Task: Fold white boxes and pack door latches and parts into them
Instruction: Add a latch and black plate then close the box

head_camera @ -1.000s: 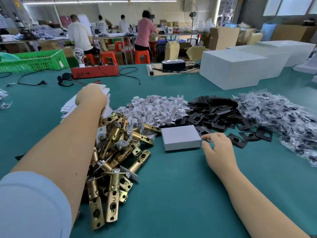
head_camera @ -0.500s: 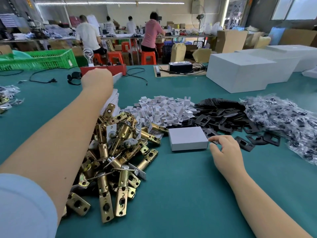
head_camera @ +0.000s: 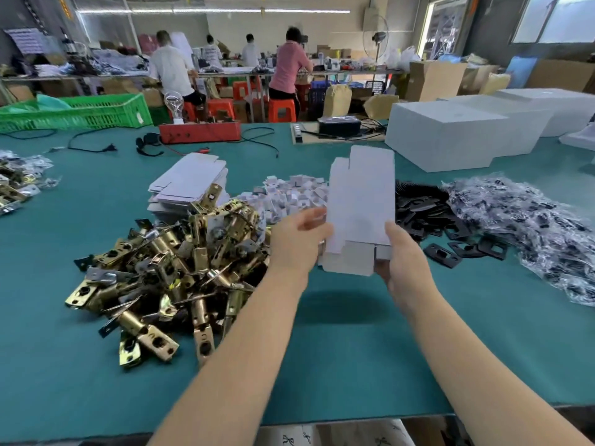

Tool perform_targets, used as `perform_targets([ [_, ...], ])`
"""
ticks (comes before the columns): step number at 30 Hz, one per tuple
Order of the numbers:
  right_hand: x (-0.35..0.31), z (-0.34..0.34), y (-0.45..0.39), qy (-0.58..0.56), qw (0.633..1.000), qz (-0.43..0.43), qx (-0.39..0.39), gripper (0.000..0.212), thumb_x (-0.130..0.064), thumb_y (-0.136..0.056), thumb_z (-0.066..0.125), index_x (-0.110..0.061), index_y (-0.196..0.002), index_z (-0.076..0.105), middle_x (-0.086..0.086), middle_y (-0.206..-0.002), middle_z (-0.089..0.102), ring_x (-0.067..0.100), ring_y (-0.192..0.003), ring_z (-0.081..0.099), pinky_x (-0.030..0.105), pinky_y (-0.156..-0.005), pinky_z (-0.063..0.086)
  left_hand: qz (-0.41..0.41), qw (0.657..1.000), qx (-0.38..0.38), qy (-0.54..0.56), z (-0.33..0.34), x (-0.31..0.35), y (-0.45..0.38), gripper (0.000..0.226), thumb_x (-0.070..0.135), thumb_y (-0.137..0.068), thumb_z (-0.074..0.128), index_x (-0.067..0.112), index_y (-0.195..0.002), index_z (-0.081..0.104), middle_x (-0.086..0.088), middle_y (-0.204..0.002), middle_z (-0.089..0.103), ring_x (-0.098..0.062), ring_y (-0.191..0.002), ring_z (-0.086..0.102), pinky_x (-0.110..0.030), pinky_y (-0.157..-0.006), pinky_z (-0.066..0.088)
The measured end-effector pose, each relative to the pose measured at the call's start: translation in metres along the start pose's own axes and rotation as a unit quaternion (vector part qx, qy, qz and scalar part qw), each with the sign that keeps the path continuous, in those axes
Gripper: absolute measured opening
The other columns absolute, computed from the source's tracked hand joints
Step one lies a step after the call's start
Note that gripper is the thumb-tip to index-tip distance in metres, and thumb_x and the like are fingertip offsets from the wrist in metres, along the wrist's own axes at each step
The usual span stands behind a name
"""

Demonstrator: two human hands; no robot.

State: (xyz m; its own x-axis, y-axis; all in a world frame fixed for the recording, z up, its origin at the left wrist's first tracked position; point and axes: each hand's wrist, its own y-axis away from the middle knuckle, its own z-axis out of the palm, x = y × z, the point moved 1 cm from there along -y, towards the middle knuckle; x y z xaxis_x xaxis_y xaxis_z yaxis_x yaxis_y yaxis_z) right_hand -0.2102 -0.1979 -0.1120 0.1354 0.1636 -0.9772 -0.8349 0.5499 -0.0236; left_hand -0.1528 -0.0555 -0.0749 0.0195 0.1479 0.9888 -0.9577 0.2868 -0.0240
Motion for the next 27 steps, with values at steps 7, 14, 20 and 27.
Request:
perform_targets([
  [7,0.013,-0.017,0.014,0.073,0.994,-0.082,0.005,0.038,-0.004,-0.090,0.058,-0.035,-0.111,0.051,-0.012,-0.111,0.064,-0.002,-0.093,0.063,0.018,-0.070,0.052,0.077,0.965,-0.128,-0.214,-0.002,-0.052,0.013,0.060,0.012,-0.080,0.077,0.029,-0.133,0.055,0.010,-0.111,0.069,0.003,-0.089,0.066,-0.015,-0.078,0.054],
  [14,0.013,-0.014,0.020,0.192,0.969,-0.092,-0.126,0.065,-0.004,-0.085,0.066,-0.039,-0.135,0.043,-0.017,-0.122,0.061,0.006,-0.114,0.058,0.040,-0.095,0.050,0.061,0.957,-0.082,-0.272,-0.018,-0.054,0.013,0.064,0.020,-0.083,0.070,0.026,-0.142,0.048,0.037,-0.086,0.063,0.011,-0.072,0.060,-0.003,-0.062,0.045],
  [20,0.016,-0.019,0.019,0.147,0.977,-0.062,-0.145,0.074,0.003,-0.086,0.062,-0.065,-0.112,0.050,-0.021,-0.113,0.066,0.004,-0.106,0.063,0.024,-0.077,0.055,0.051,0.958,-0.092,-0.265,-0.018,-0.053,0.012,0.068,0.031,-0.079,0.078,0.025,-0.141,0.050,0.009,-0.114,0.070,-0.001,-0.084,0.067,-0.030,-0.087,0.056],
  [27,0.015,-0.011,0.017,0.259,0.960,-0.067,-0.087,0.088,0.002,-0.083,0.048,-0.058,-0.140,0.019,-0.043,-0.110,0.052,-0.002,-0.101,0.056,0.018,-0.078,0.045,0.074,0.960,-0.083,-0.259,-0.013,-0.048,0.019,0.063,0.040,-0.071,0.063,0.034,-0.133,0.056,0.031,-0.086,0.066,0.011,-0.070,0.060,-0.004,-0.065,0.043],
])
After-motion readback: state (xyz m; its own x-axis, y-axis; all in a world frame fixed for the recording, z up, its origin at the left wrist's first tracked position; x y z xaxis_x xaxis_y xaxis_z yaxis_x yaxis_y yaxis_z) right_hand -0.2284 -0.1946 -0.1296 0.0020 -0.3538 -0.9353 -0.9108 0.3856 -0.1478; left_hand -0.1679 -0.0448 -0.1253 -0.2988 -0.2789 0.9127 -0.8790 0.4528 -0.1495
